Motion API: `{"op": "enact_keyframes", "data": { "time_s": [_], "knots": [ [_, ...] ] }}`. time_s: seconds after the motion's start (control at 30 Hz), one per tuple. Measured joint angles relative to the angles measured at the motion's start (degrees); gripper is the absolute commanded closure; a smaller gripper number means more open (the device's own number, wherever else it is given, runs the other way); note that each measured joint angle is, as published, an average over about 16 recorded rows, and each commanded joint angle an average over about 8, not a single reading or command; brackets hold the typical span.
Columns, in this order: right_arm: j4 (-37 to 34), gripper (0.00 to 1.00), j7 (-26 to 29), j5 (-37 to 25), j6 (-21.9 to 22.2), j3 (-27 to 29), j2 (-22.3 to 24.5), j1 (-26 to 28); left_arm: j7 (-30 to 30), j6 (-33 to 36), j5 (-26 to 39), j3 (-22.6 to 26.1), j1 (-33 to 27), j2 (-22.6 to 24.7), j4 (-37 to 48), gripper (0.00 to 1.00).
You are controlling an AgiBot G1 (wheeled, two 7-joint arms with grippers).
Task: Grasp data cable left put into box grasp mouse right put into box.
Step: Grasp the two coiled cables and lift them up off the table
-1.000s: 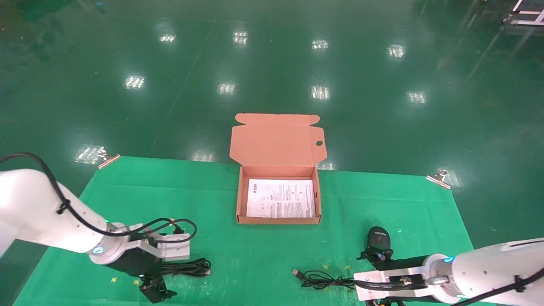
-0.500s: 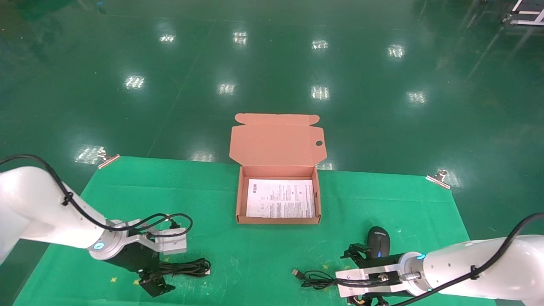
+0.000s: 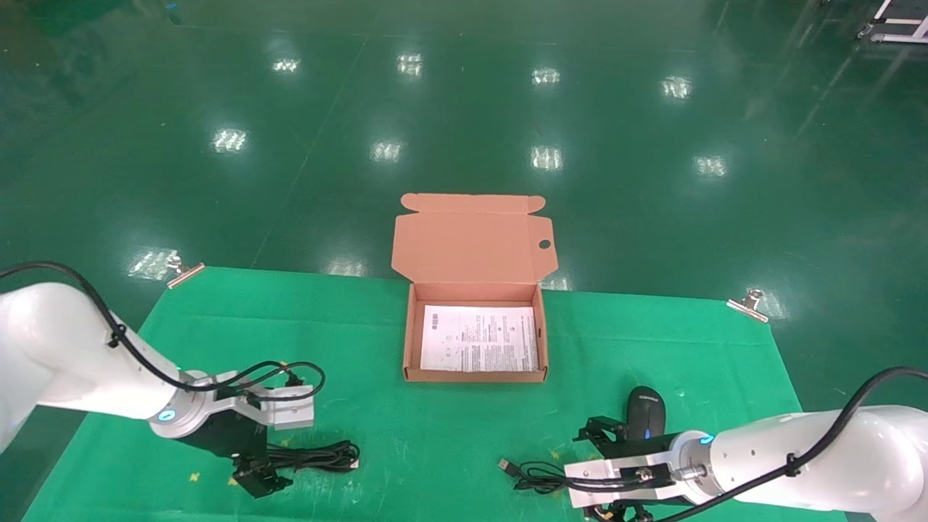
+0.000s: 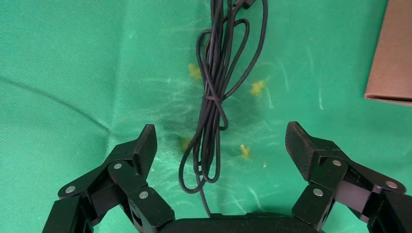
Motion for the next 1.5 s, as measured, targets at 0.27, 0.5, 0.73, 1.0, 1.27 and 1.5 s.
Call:
{"op": "enact_keyframes", "data": {
  "time_s": [0.27,0.5,0.73,1.0,1.27,1.5],
  "knots": [
    [0.2,1.0,0.04,0.03,-0.21,0.03,0.12,0.02,-0.16,0.14,-0.02,0.0,0.07,-0.09,-0.45,1.0],
    [0.37,1.0,0.07,0.06,-0.39,0.05,0.21,0.06,-0.27,0.29,-0.03,0.01,0.15,-0.15,-0.8,1.0],
    [0.46,1.0,0.1,0.09,-0.48,0.06,0.25,0.08,-0.33,0.38,-0.04,0.01,0.19,-0.18,-0.99,1.0],
    [0.51,1.0,0.12,0.12,-0.53,0.06,0.27,0.11,-0.35,0.46,-0.04,0.01,0.22,-0.21,-1.1,1.0],
    [0.53,1.0,0.15,0.14,-0.56,0.07,0.31,0.13,-0.33,0.53,-0.06,0.0,0.22,-0.26,-1.19,1.0],
    [2.03,1.0,1.14,1.02,-0.74,0.92,1.72,0.35,1.08,1.41,-0.86,-0.48,-0.14,-1.55,-2.73,1.0]
  ]
}}
